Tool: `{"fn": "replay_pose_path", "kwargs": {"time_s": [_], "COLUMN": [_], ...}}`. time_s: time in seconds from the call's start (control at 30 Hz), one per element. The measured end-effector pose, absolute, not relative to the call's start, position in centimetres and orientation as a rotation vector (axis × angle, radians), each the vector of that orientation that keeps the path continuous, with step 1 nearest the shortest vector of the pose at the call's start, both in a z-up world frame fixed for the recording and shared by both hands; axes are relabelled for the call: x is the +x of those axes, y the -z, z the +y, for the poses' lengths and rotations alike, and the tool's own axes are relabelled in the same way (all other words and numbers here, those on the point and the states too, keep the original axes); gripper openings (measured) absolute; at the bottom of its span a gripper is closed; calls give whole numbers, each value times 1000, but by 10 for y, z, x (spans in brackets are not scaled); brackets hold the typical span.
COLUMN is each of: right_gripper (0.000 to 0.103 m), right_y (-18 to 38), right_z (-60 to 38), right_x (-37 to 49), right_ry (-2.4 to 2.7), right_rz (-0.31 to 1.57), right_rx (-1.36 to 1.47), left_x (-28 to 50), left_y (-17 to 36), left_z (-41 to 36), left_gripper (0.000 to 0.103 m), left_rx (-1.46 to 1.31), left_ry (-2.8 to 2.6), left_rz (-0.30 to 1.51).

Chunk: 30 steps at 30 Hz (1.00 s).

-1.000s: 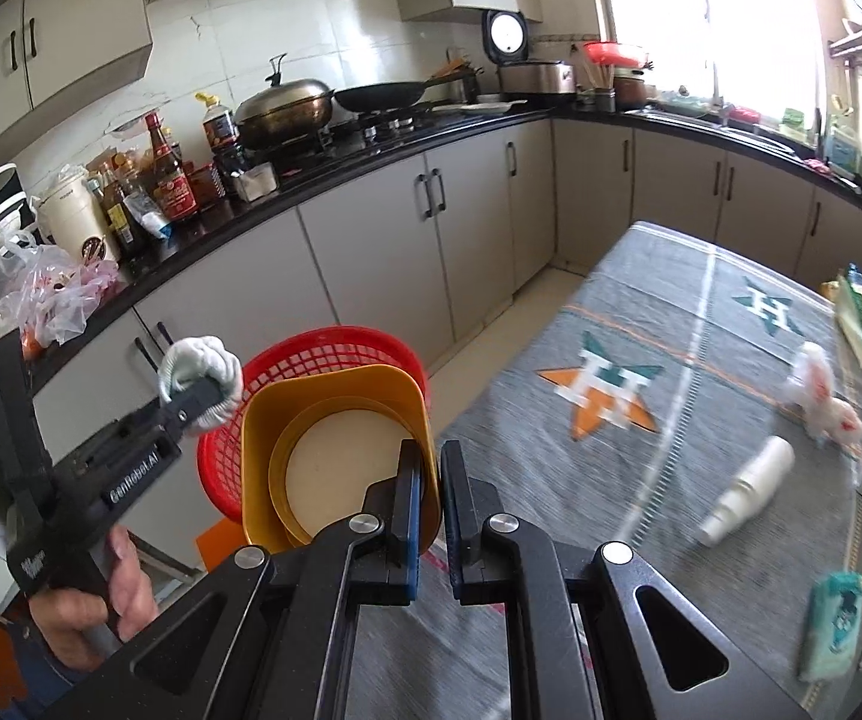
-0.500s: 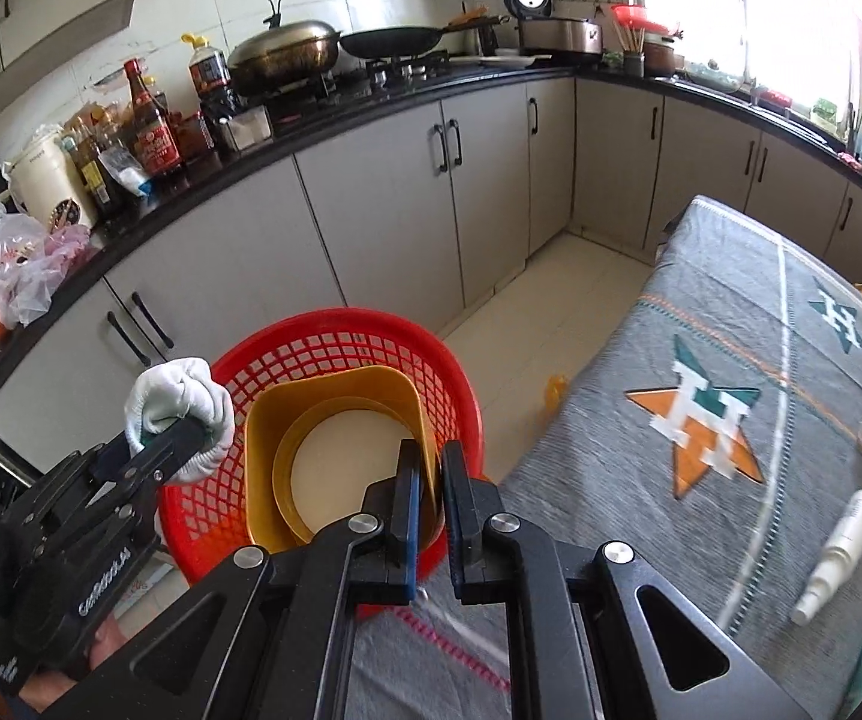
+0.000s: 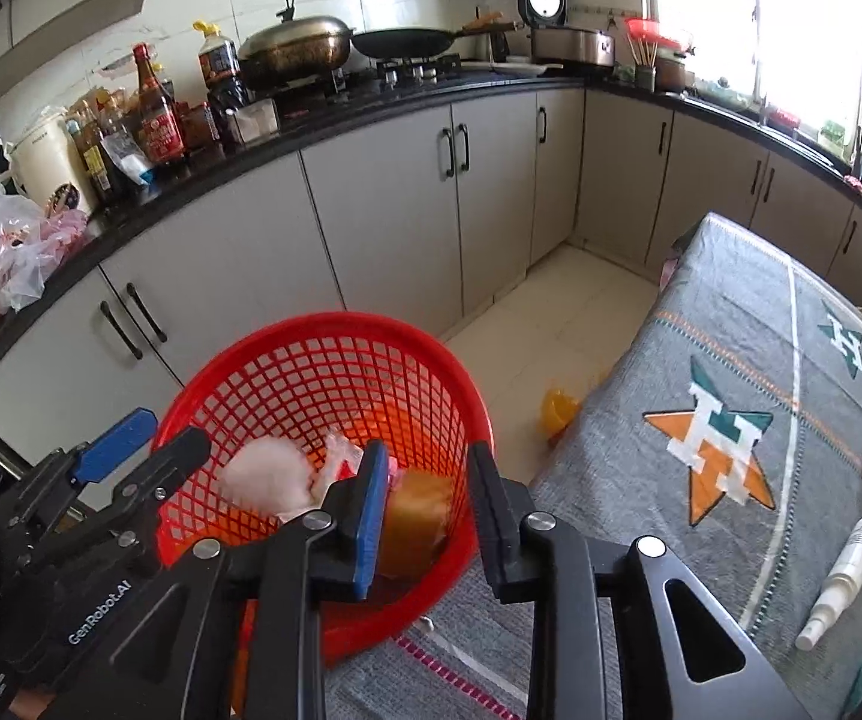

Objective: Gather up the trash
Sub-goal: 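Open both grippers to drop the container and cloth into the basket, then move both open grippers back to the table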

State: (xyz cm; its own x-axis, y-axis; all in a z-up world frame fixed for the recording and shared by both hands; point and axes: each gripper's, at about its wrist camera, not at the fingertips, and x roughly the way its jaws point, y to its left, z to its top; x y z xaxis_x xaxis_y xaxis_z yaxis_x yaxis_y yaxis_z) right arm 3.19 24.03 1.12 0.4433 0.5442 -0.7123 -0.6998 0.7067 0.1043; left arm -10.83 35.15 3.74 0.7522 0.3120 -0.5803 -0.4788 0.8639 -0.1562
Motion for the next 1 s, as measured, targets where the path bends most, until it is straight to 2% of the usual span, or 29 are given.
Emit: {"fn": "replay_pose_path", "kwargs": {"time_s": [0.53,1.0], "right_gripper": [34,37], "right_y": [-23,-13], "right_z": [174,79], "right_x": [11,7], "right_ry": [-765,-644], "right_rz": [796,825], "right_rx": [-109,20], "left_x": [-131,-115], "left_y": [-63,-56], "left_z": [289,201], "left_gripper": [60,62], "left_rx": [-274,-206], "left_ry": [-340,-173], "left_rz": [518,570]}}
